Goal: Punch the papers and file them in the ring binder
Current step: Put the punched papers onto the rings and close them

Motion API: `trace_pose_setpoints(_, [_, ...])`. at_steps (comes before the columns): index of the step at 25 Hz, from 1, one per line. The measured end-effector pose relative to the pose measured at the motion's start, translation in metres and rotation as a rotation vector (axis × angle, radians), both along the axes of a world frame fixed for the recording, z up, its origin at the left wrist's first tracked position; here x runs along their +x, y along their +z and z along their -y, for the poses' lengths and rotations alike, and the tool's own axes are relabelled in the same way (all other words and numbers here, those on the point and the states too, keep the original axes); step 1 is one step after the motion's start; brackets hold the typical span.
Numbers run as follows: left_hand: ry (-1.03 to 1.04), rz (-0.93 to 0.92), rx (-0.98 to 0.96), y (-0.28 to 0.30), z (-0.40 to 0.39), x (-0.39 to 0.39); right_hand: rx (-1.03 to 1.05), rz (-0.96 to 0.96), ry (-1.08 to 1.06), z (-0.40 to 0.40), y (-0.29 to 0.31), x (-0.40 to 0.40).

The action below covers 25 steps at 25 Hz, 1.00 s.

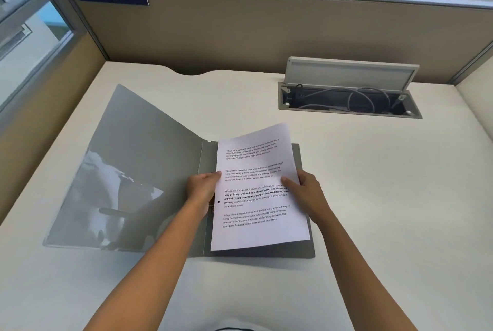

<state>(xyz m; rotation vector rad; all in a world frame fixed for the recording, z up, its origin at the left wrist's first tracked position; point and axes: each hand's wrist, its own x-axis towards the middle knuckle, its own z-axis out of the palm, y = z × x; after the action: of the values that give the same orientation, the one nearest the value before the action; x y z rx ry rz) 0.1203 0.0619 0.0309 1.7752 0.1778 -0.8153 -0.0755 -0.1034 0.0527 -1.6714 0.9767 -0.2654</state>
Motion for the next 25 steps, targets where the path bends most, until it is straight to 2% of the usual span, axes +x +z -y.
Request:
trace_pose_setpoints(6, [-0.004, -0.006, 0.013, 0.002, 0.001, -0.001, 0.035, -0.014, -0.012, -0.001, -0.003, -0.006])
trace_pose_setpoints(10, [-0.052, 0.059, 0.084, 0.002, -0.002, -0.002, 0.068, -0.016, -0.025, -0.001, -0.008, -0.008])
trace_pose_setpoints(16, [-0.194, 0.128, 0.205, 0.007, -0.017, -0.003, 0.297, 0.056, -0.065, -0.006, -0.017, -0.015])
trace_pose_setpoints(20, [-0.245, 0.245, 0.325, 0.017, -0.024, -0.004, 0.386, 0.066, -0.075, -0.012, -0.021, -0.021])
trace_pose_setpoints(22, [-0.301, 0.182, 0.384, 0.02, -0.031, -0.003, 0.402, 0.066, -0.076, -0.013, -0.022, -0.023])
trace_pose_setpoints(25, [-0.336, 0.014, 0.374, 0.024, -0.047, -0.007, 0.434, 0.067, -0.095, -0.016, -0.023, -0.025])
